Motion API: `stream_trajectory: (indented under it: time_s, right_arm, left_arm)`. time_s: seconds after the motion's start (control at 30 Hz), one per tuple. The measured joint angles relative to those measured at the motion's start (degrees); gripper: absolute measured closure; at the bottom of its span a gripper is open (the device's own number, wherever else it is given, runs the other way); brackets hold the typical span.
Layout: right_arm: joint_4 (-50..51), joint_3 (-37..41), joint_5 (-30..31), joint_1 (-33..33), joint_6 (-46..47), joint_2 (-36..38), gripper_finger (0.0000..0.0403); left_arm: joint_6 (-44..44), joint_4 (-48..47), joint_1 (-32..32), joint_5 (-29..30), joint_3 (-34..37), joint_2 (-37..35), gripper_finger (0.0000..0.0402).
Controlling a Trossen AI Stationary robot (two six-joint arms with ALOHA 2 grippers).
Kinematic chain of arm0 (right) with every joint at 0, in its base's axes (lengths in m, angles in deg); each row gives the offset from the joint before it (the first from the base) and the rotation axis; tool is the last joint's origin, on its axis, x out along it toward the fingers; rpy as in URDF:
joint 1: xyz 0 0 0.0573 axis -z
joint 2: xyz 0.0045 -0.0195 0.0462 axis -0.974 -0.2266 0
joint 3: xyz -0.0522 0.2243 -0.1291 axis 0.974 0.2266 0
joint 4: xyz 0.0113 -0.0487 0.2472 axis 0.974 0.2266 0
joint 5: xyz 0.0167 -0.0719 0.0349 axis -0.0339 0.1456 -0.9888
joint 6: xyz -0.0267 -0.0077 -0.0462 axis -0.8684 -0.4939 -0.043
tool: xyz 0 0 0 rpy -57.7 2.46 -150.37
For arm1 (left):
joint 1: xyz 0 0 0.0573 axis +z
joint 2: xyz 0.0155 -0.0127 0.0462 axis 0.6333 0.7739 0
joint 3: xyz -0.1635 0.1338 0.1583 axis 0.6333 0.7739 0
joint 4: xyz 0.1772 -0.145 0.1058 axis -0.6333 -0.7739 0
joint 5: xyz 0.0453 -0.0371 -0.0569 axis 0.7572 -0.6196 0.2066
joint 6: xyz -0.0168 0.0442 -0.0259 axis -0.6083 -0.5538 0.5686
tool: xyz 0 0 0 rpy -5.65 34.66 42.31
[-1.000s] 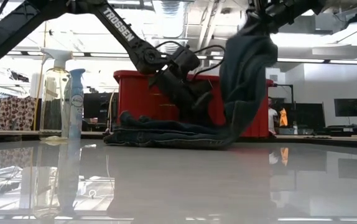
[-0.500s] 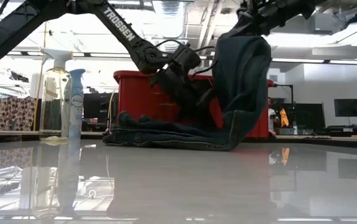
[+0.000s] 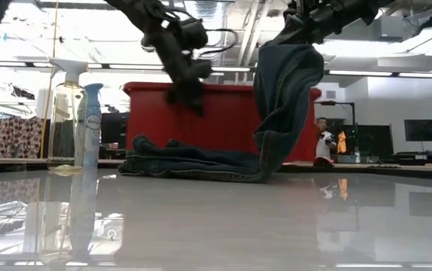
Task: Fold Laundry from Bin
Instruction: Fold the blue jeans
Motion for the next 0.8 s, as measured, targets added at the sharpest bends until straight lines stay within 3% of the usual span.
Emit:
stream_trajectory:
  time_s: [0.17,0.33,0.5,0.63,0.7,0.8]
  right_arm:
    - [0.04,0.0,0.34,-0.3,-0.97,0.02,0.0366]
    - [0.12,0.0,0.36,-0.34,-1.39,0.02,0.0366]
    - [0.38,-0.04,0.43,-0.48,-1.29,0.02,0.0366]
    - [1.48,-0.07,0.44,-0.44,-1.74,0.02,0.0366]
    - [1.93,-0.07,0.43,-0.46,-2.41,0.04,0.0366]
    - [1.88,-0.07,0.44,-0.46,-2.64,0.04,0.0366]
  left_arm:
    - [3.41,-1.78,-0.84,1.56,5.85,-6.36,0.0401]
    - [8.05,11.34,-2.85,1.92,11.71,-7.02,0.0401]
    - [12.08,14.2,-4.84,-1.58,13.15,-5.05,0.0401]
    - [14.15,12.21,-8.03,-3.08,12.47,-8.53,0.0402]
    - [15.84,10.11,-9.95,0.93,12.42,-10.23,0.0401]
    - [21.06,-0.52,-12.64,13.28,12.89,-12.05,0.0401]
